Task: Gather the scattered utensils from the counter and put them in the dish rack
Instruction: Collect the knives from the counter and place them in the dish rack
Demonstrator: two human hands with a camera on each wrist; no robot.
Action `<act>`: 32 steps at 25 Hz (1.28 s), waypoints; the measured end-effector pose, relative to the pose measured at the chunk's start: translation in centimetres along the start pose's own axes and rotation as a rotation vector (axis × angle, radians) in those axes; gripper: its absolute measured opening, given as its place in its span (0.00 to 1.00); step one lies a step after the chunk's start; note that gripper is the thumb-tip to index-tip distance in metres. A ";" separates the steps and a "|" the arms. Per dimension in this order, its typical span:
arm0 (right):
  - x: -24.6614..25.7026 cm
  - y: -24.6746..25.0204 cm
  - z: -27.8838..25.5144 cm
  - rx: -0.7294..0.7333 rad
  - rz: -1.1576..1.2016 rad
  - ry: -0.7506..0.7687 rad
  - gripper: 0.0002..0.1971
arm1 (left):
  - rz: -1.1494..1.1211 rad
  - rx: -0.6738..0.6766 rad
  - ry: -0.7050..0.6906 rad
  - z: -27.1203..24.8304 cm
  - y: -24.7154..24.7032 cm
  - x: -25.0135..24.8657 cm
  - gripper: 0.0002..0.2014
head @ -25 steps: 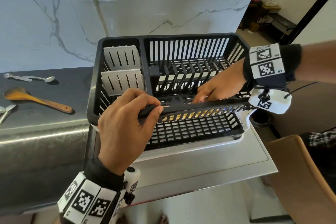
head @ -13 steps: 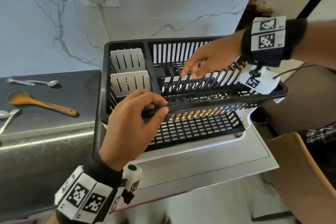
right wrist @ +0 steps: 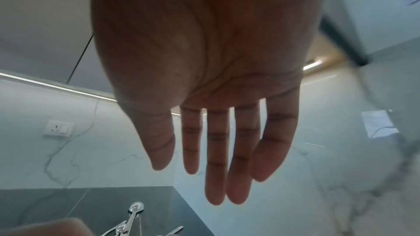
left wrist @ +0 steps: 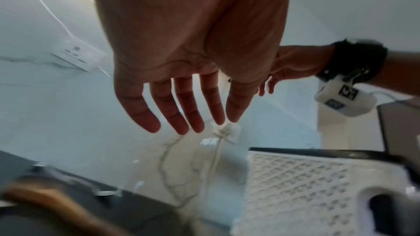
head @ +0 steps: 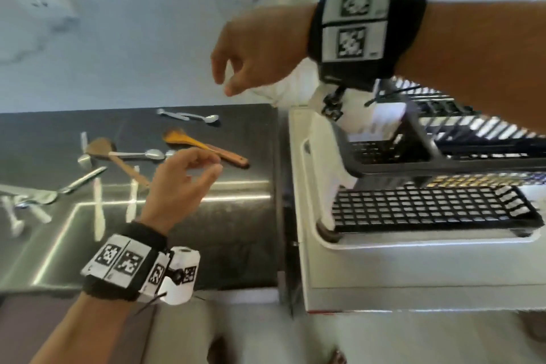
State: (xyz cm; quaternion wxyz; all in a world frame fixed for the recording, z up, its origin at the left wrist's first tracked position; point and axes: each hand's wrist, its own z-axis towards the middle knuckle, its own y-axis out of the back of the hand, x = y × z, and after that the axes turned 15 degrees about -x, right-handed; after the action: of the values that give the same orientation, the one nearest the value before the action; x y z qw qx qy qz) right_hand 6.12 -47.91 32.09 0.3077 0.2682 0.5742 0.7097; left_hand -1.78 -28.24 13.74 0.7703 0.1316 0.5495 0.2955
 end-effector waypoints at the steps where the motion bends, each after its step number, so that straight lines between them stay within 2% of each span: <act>1: 2.1 -2.1 3.1 0.011 -0.017 0.013 0.16 | 0.084 -0.009 0.009 0.2 2.0 3.5 0.06; 3: 6.2 -7.4 8.4 0.057 -0.013 0.009 0.16 | 0.264 0.018 0.044 -0.3 6.2 10.5 0.08; 6: 11.4 -16.7 13.7 0.129 0.047 -0.042 0.15 | 0.498 0.076 0.197 -1.7 12.3 19.7 0.17; 11: 17.2 -29.5 15.1 0.222 0.252 -0.307 0.13 | 0.644 0.111 0.372 -4.7 18.7 28.4 0.34; 14: 20.0 -33.8 15.4 0.231 0.330 -0.314 0.14 | 0.664 0.192 0.453 -6.0 20.0 31.5 0.41; 18: 22.0 -36.0 13.9 0.224 0.284 -0.129 0.18 | 0.651 0.197 0.419 -7.3 20.0 32.5 0.38; 22: 23.4 -35.3 7.6 0.224 0.245 0.012 0.18 | 0.631 0.161 0.418 -7.8 19.7 32.7 0.36; 25: 23.2 -34.2 3.3 0.227 0.294 -0.054 0.19 | 0.615 0.140 0.412 -8.1 19.5 32.6 0.35; 28: 23.2 -34.5 2.1 0.185 0.294 -0.161 0.32 | 0.606 0.137 0.420 -8.1 19.5 32.5 0.35; 30: 23.9 -34.8 2.0 0.170 0.271 -0.172 0.39 | 0.603 0.136 0.432 -8.0 19.3 32.5 0.35; 32: 24.6 -34.9 1.4 0.155 0.219 -0.132 0.40 | 0.600 0.128 0.438 -8.0 19.4 32.6 0.35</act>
State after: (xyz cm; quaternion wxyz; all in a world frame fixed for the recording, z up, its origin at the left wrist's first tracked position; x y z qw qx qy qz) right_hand -4.79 -23.36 -1.21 0.2438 0.3985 0.5732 0.6732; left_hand -7.98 5.68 -4.00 0.5038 0.2684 0.6556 0.4943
